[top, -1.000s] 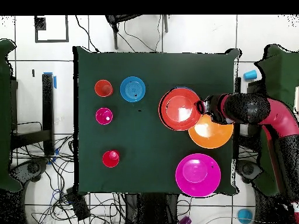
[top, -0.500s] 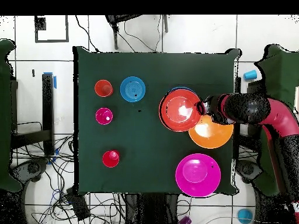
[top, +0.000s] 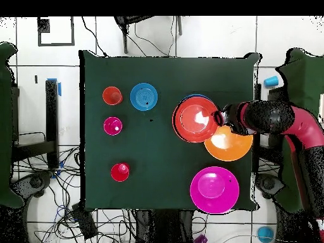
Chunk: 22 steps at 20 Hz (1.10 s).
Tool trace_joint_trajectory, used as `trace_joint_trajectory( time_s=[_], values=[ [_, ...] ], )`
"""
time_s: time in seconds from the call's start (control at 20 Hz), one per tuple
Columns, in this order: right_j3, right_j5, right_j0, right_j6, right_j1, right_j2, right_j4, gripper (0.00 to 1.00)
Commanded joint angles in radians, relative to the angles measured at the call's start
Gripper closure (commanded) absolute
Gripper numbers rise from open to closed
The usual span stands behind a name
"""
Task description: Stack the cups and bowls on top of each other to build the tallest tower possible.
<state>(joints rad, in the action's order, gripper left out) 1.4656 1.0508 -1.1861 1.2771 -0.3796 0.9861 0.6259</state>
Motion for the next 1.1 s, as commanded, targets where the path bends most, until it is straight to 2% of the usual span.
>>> trace_joint_trajectory(
  time_s=[0.05,0.55,1.1],
  values=[
    [-0.086,0.057,0.027,-0.351,0.049,-0.097,0.118,1.0],
    [-0.098,0.072,0.026,-0.357,0.05,-0.095,0.115,1.0],
    [-0.045,-0.098,0.082,-0.2,0.09,-0.148,0.202,1.0]
  ],
)
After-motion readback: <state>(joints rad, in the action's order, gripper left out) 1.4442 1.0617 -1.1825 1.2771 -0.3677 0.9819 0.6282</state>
